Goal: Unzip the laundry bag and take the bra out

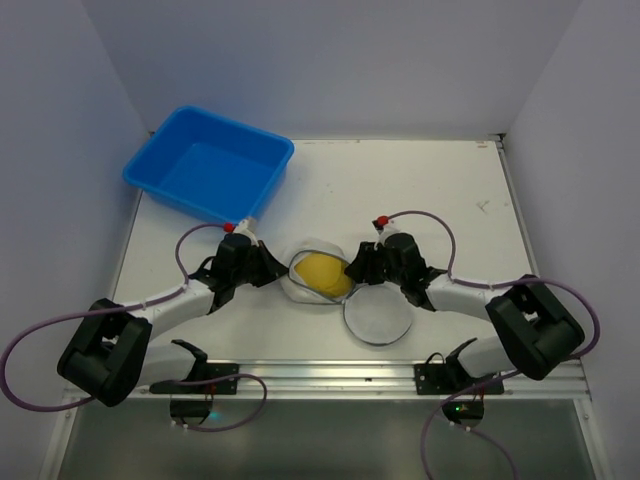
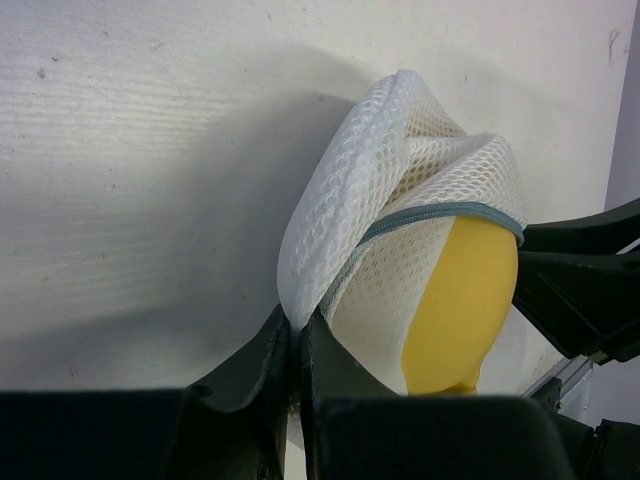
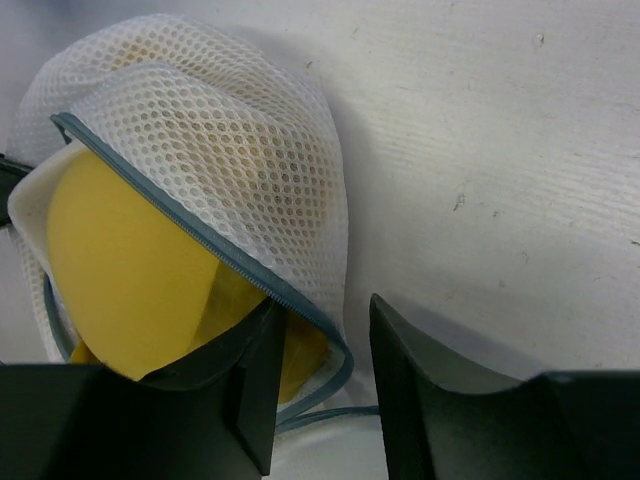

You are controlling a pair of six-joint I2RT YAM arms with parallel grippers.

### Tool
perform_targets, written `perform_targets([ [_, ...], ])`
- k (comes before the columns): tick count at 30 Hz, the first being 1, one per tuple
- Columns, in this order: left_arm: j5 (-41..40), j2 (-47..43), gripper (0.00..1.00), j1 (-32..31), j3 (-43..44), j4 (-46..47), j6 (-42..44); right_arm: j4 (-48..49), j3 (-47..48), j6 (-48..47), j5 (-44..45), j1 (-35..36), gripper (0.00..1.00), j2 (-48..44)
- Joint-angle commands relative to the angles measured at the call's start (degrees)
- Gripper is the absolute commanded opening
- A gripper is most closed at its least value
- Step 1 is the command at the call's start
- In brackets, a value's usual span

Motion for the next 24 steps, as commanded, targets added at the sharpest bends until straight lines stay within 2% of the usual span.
perform_targets([
  [1, 1.40, -0.56, 0.04, 0.37, 0.23, 1.78, 1.52, 4.97, 2.31, -1.49, -1.94, -0.18, 0.41, 2.08],
  [3, 1.84, -0.56, 0.04, 0.37, 0.84, 1.25, 1.87, 5.41, 1.87, -1.84, -1.59, -0.27, 0.23, 2.17],
  [4, 2.10, -0.64, 0.05, 0.37, 1.19, 0.64, 2.13, 5.41, 1.35, -1.93, -1.42, -0.27, 0.10, 1.82],
  [6, 2.63, -1.17, 0.09, 0.37, 3.21, -2.52, 3.36, 5.24, 0.47, -1.84, -1.50, -0.36, 0.01, 0.16],
  [9, 0.88, -3.10, 0.31, 0.37, 6.55, -8.84, 6.08, 2.10, -0.24, -1.84, -1.42, -0.27, 0.00, -4.59],
  [10, 0.44, -3.63, 0.44, 0.37, 7.43, -10.51, 6.96, 0.77, 0.46, -1.84, -1.67, -0.18, 0.00, -5.73],
  [12, -0.88, -5.99, 0.57, 0.29, 9.98, -15.18, 8.55, -3.00, 1.51, -0.88, -2.38, -0.09, 0.00, -8.28],
  [13, -1.40, -6.87, 0.69, 0.11, 10.59, -16.14, 8.90, -4.24, 2.39, -0.44, -2.29, -0.01, 0.00, -9.07],
  [15, -4.03, -9.24, 0.79, -0.76, 13.58, -19.92, 9.86, -8.53, 3.62, 0.79, -1.16, 0.35, 0.00, -11.36],
  [18, -10.62, -10.57, 0.86, -6.29, 19.63, -25.54, 11.36, -13.72, 7.13, 2.20, -0.01, 0.79, 0.00, -12.86],
  [19, -13.33, -10.40, 0.86, -11.00, 21.48, -26.95, 11.54, -14.62, 7.66, 2.38, 0.08, 0.87, 0.00, -12.95],
  [22, -20.90, -8.12, 0.87, -19.62, 27.64, -31.78, 11.02, -16.55, 9.16, 3.60, 0.08, 1.22, 0.00, -12.86],
  [24, -25.04, -5.15, 0.87, -23.25, 31.15, -33.46, 10.75, -17.61, 9.69, 4.22, 0.08, 1.66, 0.00, -12.34],
])
